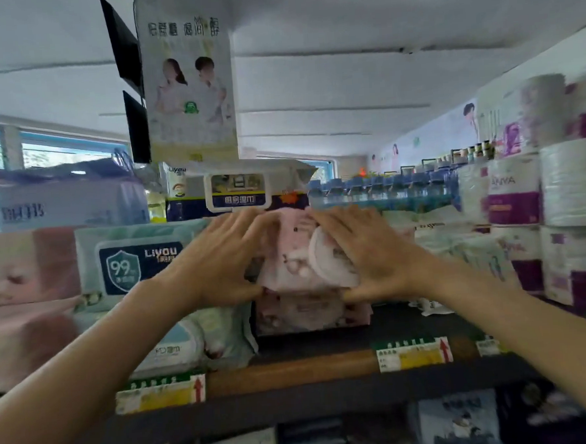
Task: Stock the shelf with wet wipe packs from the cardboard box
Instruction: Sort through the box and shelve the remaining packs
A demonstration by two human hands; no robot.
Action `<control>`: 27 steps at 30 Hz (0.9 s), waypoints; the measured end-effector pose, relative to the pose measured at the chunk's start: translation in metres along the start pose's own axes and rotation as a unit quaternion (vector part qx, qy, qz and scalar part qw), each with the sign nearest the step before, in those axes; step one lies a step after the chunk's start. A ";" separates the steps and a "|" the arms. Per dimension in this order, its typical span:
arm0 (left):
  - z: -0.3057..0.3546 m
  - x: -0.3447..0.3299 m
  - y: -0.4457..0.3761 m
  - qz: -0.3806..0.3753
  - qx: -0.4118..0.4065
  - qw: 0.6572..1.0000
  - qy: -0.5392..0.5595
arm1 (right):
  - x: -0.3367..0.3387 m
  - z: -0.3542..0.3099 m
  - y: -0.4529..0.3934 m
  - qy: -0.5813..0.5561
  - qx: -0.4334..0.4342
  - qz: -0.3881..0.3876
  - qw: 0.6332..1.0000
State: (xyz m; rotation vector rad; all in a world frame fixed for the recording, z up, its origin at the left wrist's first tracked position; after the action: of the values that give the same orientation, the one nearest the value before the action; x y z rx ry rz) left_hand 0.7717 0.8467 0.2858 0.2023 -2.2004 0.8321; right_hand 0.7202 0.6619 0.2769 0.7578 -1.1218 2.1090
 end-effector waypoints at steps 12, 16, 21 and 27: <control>0.029 -0.004 -0.013 -0.159 -0.084 0.984 0.009 | -0.019 -0.025 -0.002 -0.002 -0.021 -0.230 0.973; 0.023 -0.012 -0.022 -0.186 -0.055 0.978 0.073 | -0.010 -0.026 -0.012 -0.040 -0.037 -0.275 0.960; 0.025 -0.020 -0.020 -0.220 -0.032 0.974 0.051 | -0.010 -0.014 -0.014 -0.053 -0.062 -0.308 0.948; 0.031 -0.018 -0.020 -0.244 0.008 0.970 0.015 | -0.005 0.020 -0.002 -0.137 -0.127 -0.356 0.916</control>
State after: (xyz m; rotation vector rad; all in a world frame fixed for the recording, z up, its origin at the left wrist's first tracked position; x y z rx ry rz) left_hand 0.7736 0.8100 0.2680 0.7021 -1.9882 0.5694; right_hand 0.7284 0.6444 0.2836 1.1471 -1.0217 1.2501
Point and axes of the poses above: each hand's wrist, its own y-axis away from the middle knuckle, its own x-axis out of the back of the hand, z = x × y, the point moved 4 cm from there along -y, towards the middle knuckle, and after that the axes turned 12 degrees about -z, right-handed, at the moved point
